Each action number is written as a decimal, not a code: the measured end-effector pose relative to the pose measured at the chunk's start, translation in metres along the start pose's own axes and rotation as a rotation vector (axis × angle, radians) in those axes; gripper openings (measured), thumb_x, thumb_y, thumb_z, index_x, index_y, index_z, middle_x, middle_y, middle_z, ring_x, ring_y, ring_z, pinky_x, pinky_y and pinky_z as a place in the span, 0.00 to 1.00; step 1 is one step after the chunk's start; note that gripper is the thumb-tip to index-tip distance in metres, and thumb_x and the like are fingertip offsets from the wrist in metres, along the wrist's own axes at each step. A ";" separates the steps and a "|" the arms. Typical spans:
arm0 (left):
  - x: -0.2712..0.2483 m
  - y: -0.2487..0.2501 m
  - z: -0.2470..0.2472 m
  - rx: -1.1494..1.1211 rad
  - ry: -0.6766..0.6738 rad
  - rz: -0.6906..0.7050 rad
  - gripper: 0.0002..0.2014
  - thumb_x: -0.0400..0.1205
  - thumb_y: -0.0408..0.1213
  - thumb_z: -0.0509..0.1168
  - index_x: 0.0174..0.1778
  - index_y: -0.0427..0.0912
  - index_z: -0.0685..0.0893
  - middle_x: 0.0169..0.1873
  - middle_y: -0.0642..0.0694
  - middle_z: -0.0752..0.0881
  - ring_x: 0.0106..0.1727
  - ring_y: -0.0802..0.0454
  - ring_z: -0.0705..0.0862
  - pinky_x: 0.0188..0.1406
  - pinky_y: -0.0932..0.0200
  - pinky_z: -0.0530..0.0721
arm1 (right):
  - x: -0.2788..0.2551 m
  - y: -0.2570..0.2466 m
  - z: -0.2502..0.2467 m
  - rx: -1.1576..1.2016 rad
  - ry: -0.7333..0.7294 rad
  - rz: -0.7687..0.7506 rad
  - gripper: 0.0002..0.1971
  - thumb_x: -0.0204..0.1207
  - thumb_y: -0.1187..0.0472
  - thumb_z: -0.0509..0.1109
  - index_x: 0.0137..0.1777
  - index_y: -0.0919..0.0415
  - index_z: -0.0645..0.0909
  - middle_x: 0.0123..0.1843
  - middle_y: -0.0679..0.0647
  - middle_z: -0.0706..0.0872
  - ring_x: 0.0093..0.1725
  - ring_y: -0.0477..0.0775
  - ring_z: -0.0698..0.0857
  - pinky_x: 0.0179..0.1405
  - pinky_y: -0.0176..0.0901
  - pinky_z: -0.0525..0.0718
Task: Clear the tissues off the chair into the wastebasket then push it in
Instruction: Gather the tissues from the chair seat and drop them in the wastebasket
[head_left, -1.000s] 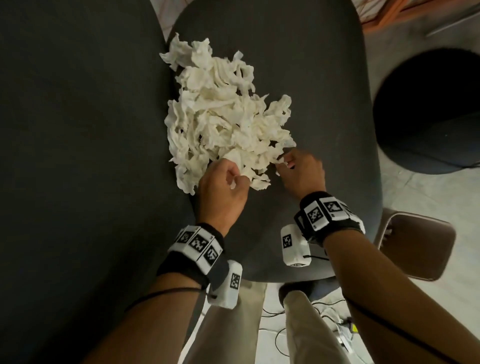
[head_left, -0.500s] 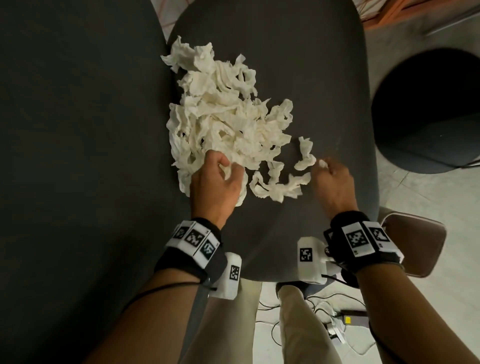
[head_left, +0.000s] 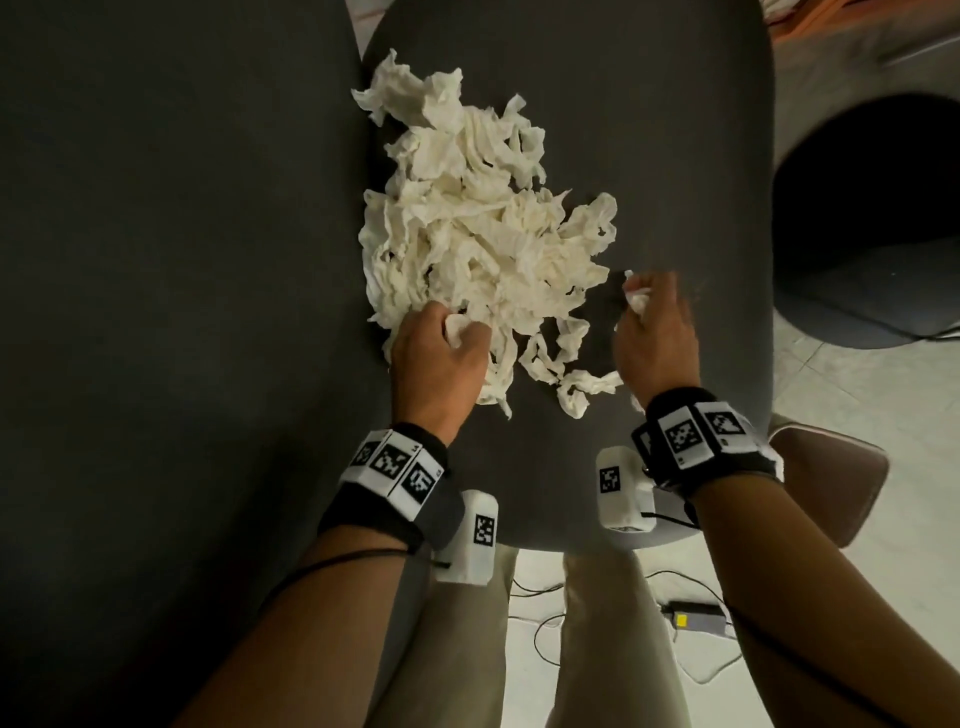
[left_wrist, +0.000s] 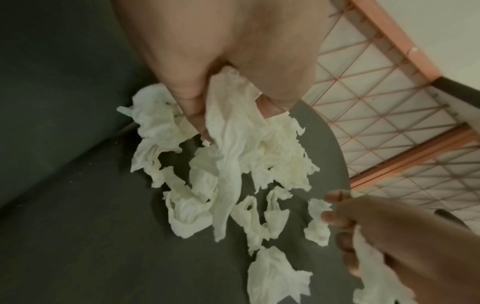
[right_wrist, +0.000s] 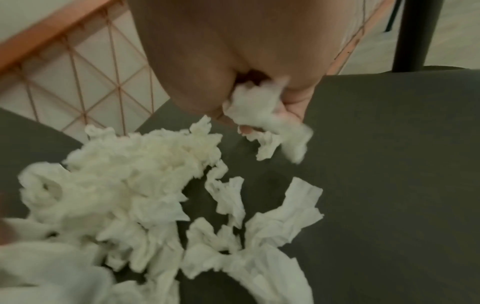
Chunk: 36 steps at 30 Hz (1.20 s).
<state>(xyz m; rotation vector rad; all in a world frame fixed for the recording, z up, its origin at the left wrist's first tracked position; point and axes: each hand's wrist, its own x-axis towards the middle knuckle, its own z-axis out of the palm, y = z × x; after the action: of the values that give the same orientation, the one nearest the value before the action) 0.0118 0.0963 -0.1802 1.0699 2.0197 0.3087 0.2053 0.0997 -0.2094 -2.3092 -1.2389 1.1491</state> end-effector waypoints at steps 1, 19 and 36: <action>-0.003 -0.001 -0.001 -0.012 -0.007 -0.001 0.07 0.76 0.42 0.66 0.44 0.43 0.78 0.45 0.47 0.81 0.48 0.44 0.82 0.51 0.43 0.84 | 0.003 0.000 0.002 -0.031 -0.013 0.011 0.16 0.81 0.67 0.58 0.67 0.57 0.71 0.70 0.60 0.77 0.60 0.65 0.82 0.50 0.49 0.74; -0.014 0.004 0.087 0.400 -0.173 -0.011 0.17 0.82 0.46 0.68 0.59 0.38 0.79 0.56 0.37 0.87 0.58 0.35 0.85 0.51 0.46 0.82 | -0.002 0.040 -0.021 -0.099 -0.149 -0.038 0.09 0.73 0.71 0.64 0.38 0.56 0.77 0.49 0.65 0.85 0.47 0.67 0.85 0.42 0.41 0.70; -0.028 0.036 0.078 0.501 -0.270 0.395 0.22 0.74 0.25 0.68 0.62 0.45 0.75 0.59 0.45 0.78 0.56 0.42 0.82 0.51 0.45 0.83 | -0.036 0.057 0.001 -0.341 -0.404 -0.129 0.19 0.82 0.51 0.62 0.65 0.63 0.75 0.64 0.63 0.81 0.63 0.68 0.80 0.52 0.54 0.80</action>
<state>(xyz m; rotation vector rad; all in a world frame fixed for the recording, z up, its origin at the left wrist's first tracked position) 0.0999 0.0845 -0.1952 1.7266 1.6685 -0.1528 0.2256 0.0370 -0.2234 -2.2438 -1.8254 1.5073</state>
